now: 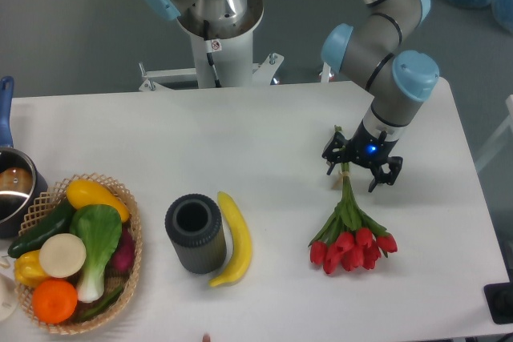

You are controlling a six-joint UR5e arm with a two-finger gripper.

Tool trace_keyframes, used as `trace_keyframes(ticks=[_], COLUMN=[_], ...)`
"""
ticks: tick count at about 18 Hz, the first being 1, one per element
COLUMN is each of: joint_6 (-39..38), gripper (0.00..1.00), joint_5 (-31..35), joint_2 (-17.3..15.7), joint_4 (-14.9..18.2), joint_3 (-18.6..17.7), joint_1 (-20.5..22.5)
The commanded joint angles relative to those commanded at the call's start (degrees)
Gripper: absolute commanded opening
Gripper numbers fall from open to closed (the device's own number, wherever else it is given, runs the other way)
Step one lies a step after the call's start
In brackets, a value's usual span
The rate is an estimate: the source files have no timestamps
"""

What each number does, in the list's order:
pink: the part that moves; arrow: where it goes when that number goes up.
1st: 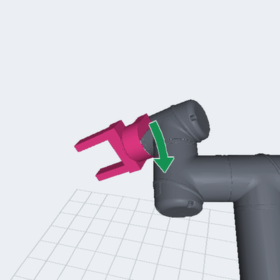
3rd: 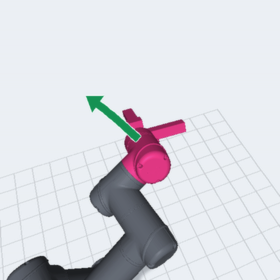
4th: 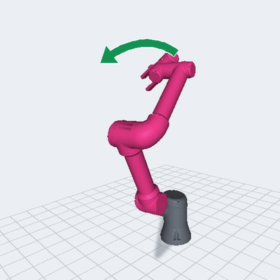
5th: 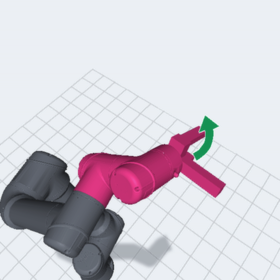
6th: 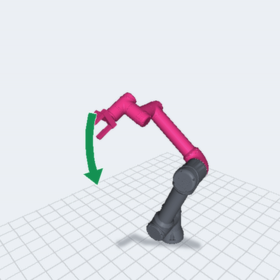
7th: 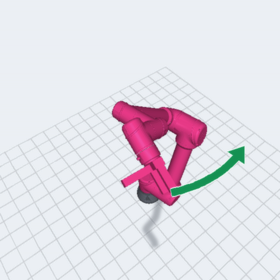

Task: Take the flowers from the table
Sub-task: 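Move the open gripper over the tulip stems and lower it, then close the gripper around the tulip stems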

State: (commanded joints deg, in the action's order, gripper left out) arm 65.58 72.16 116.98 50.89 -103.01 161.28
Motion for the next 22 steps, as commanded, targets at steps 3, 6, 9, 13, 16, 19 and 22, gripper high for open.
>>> trace_keyframes(ticks=[3, 6, 9, 13, 16, 19, 22], joint_6=[-0.4, -0.4, -0.3, -0.3, -0.3, -0.3, -0.3], gripper=[1.0, 0.98, 0.92, 0.81, 0.7, 0.62, 0.55], joint_5=[0.0, 0.1, 0.1, 0.2, 0.2, 0.2, 0.2], joint_2=[1.0, 1.3, 1.5, 1.4, 1.4, 1.4, 1.4], joint_4=[-0.1, -0.4, -0.4, -0.4, -0.4, -0.5, -0.5], joint_3=[0.5, 0.7, 0.7, 0.5, 0.5, 0.5, 0.6], joint_1=[-0.6, -0.7, -0.7, -0.6, -0.6, -0.6, -0.6])
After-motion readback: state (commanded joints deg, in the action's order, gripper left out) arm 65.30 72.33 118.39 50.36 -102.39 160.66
